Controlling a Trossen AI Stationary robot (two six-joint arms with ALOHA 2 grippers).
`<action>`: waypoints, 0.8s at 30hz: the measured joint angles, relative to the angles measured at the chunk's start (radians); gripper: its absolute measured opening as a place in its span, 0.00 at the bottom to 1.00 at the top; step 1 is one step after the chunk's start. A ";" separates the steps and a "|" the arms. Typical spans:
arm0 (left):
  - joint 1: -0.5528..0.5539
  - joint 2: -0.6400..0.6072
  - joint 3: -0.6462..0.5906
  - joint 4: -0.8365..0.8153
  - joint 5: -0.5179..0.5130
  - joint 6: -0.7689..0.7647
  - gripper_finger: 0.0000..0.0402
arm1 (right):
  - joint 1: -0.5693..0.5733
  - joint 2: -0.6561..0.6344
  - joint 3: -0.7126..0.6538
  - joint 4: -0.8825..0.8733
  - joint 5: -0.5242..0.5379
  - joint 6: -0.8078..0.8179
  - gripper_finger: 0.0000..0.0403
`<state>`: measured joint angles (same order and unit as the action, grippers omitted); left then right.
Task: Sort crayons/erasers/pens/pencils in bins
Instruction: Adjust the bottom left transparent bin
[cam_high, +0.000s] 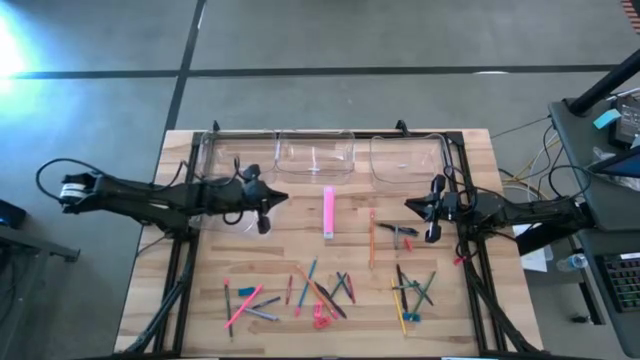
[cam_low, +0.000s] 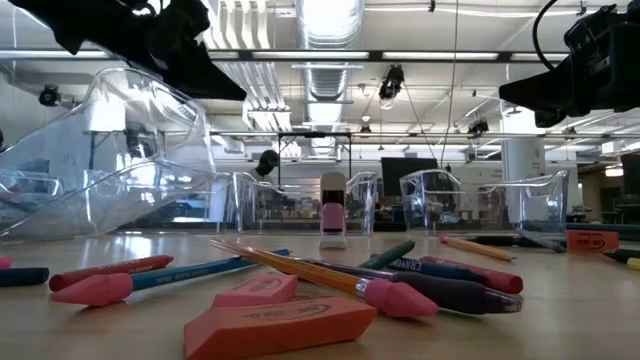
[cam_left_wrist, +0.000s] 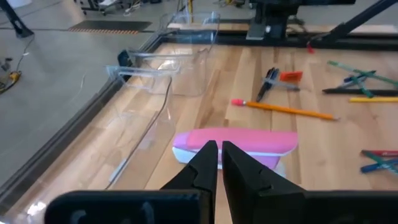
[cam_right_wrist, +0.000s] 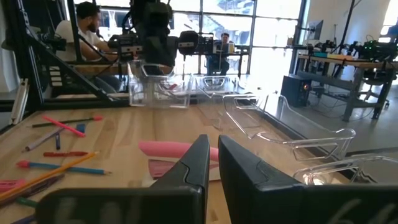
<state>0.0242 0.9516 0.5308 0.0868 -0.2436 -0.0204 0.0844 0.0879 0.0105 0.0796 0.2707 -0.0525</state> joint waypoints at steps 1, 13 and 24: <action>0.000 -0.008 0.000 0.000 0.003 0.001 0.02 | 0.000 0.000 0.000 0.000 0.000 0.000 0.07; 0.000 -0.051 -0.026 0.001 0.004 0.010 0.02 | 0.000 0.000 0.000 0.000 0.000 0.000 0.07; 0.000 -0.053 0.017 -0.019 -0.047 0.024 0.02 | 0.000 0.000 0.000 0.001 0.000 0.000 0.07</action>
<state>0.0246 0.8988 0.5477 0.0681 -0.2901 0.0041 0.0843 0.0883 0.0105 0.0803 0.2707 -0.0525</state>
